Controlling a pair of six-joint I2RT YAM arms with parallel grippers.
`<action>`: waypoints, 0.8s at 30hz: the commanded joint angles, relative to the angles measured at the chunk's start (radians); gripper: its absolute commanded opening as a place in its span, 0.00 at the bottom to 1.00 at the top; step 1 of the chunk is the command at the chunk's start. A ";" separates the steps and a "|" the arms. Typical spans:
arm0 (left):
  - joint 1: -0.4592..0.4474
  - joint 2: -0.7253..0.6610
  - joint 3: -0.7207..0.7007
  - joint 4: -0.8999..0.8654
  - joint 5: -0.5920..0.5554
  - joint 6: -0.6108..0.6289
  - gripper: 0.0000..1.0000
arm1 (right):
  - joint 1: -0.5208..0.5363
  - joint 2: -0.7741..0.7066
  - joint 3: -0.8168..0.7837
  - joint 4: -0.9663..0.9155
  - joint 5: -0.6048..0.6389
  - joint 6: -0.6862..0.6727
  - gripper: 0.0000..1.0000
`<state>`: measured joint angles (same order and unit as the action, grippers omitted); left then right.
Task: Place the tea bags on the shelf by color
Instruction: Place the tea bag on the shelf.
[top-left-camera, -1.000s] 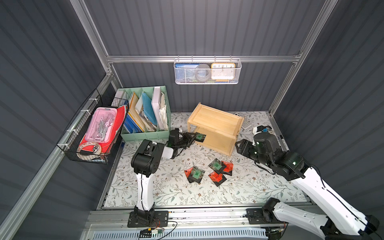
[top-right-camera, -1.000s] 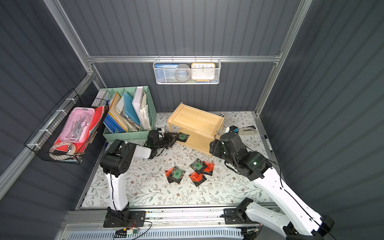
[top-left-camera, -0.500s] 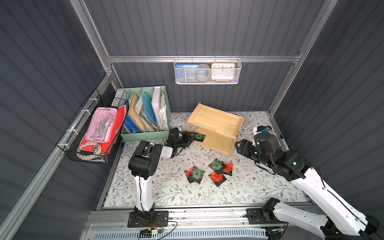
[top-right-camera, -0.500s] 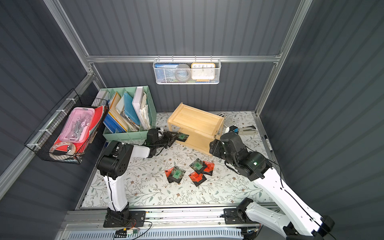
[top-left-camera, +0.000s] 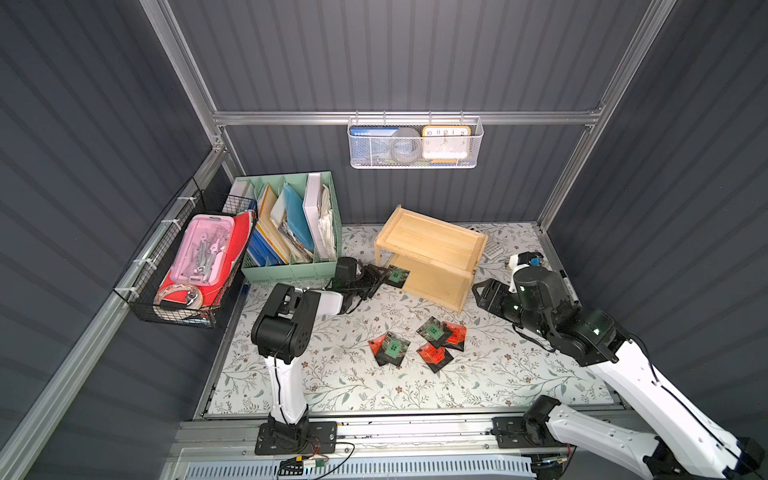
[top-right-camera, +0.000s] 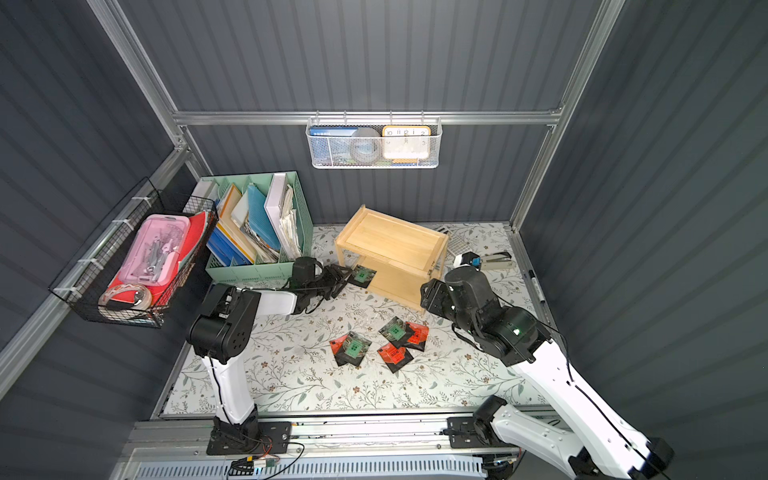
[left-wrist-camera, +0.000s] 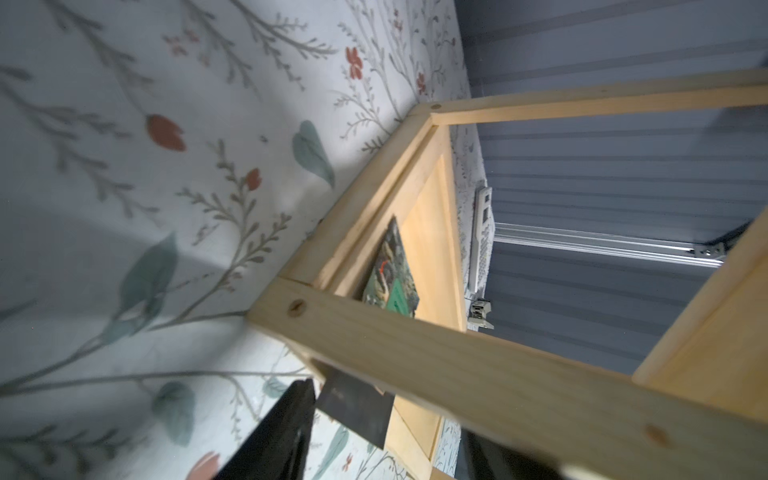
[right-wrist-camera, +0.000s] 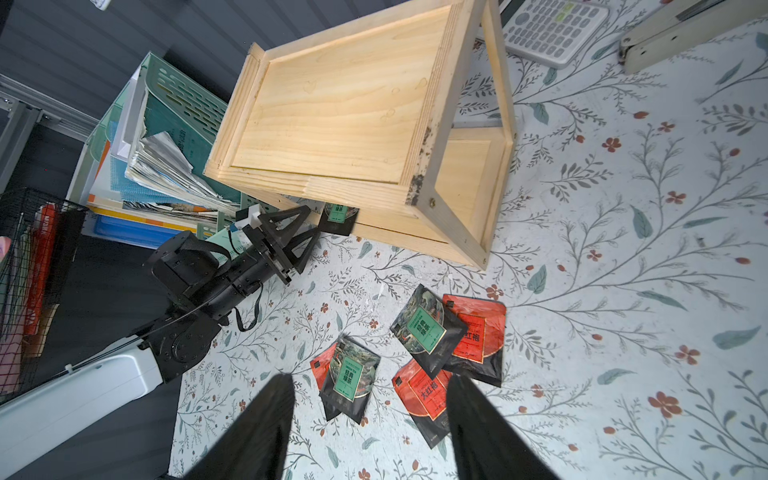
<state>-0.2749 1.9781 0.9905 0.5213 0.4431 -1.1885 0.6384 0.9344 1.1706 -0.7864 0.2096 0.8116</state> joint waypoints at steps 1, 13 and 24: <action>0.009 -0.039 0.034 -0.106 -0.038 0.051 0.61 | -0.003 -0.014 -0.012 -0.014 0.005 0.006 0.63; 0.008 -0.032 0.025 -0.026 0.010 0.069 0.64 | -0.004 -0.023 -0.020 -0.018 0.004 0.012 0.63; 0.006 0.009 0.042 0.007 0.068 0.055 0.64 | -0.004 -0.033 -0.024 -0.020 0.007 0.016 0.64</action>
<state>-0.2729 1.9697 1.0084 0.5087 0.4847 -1.1442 0.6384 0.9142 1.1553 -0.7906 0.2096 0.8219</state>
